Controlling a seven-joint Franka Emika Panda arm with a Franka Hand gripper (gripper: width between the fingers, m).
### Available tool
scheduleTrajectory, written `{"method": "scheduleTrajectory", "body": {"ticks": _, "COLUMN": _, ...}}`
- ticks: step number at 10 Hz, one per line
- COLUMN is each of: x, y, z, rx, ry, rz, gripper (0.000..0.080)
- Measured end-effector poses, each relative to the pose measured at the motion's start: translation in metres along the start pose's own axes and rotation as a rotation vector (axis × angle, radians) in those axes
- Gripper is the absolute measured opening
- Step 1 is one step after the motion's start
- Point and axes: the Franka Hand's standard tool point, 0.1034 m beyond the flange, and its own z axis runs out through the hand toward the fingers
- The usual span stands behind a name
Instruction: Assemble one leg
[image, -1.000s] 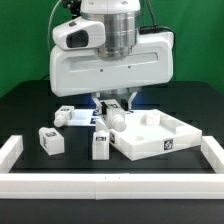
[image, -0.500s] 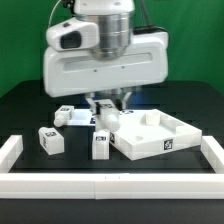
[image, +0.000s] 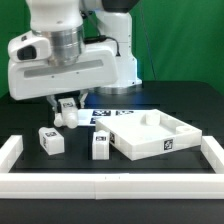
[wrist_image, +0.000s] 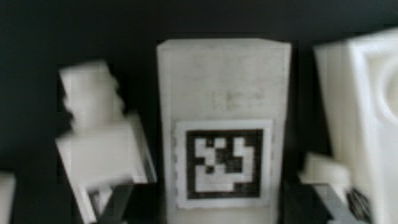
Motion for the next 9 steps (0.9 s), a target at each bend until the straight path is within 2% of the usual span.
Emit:
{"method": "scheduleTrajectory", "body": {"ticks": 5, "x": 0.002, "y": -0.002, "z": 0.001, "rx": -0.001, "ry": -0.002, "rz": 0.000, "gripper": 0.0284}}
{"method": "scheduleTrajectory", "body": {"ticks": 6, "x": -0.003, "y": -0.002, "z": 0.007, "rx": -0.003, "ry": 0.004, "rz": -0.004, "gripper": 0.0284}}
{"method": "scheduleTrajectory", "body": {"ticks": 7, "x": -0.016, "y": 0.002, "z": 0.014, "rx": 0.010, "ry": -0.007, "rz": -0.020, "gripper": 0.0284}}
{"method": "scheduleTrajectory", "body": {"ticks": 9, "x": -0.032, "y": 0.020, "z": 0.012, "rx": 0.010, "ry": -0.008, "rz": -0.028, "gripper": 0.0284}}
